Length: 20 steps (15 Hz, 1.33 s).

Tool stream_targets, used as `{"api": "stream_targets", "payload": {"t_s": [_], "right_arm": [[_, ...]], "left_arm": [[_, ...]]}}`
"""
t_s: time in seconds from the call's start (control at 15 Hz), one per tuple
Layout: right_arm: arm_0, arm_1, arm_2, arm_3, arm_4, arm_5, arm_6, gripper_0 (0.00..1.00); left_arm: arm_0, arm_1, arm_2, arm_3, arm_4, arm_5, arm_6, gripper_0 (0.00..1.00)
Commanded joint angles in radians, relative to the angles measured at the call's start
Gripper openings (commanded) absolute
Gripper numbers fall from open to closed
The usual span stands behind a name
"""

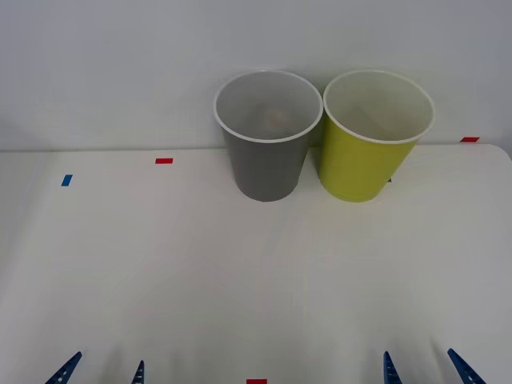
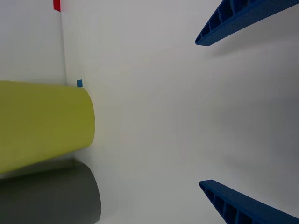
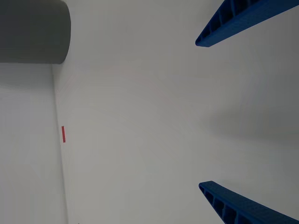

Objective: Put cans in the gray bin and PET bottles in the light green bin.

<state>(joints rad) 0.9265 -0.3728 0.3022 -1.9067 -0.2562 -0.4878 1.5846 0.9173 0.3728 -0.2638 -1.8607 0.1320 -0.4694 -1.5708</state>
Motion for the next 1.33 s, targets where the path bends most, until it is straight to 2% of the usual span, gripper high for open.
{"api": "stream_targets", "payload": {"t_s": [0.07, 1.33], "right_arm": [[0.000, 0.000, 0.000, 0.000, 0.000, 0.000, 0.000, 1.00], [0.000, 0.000, 0.000, 0.000, 0.000, 0.000, 0.000, 1.00]], "left_arm": [[0.000, 0.000, 0.000, 0.000, 0.000, 0.000, 0.000, 1.00], [0.000, 0.000, 0.000, 0.000, 0.000, 0.000, 0.000, 1.00]]}}
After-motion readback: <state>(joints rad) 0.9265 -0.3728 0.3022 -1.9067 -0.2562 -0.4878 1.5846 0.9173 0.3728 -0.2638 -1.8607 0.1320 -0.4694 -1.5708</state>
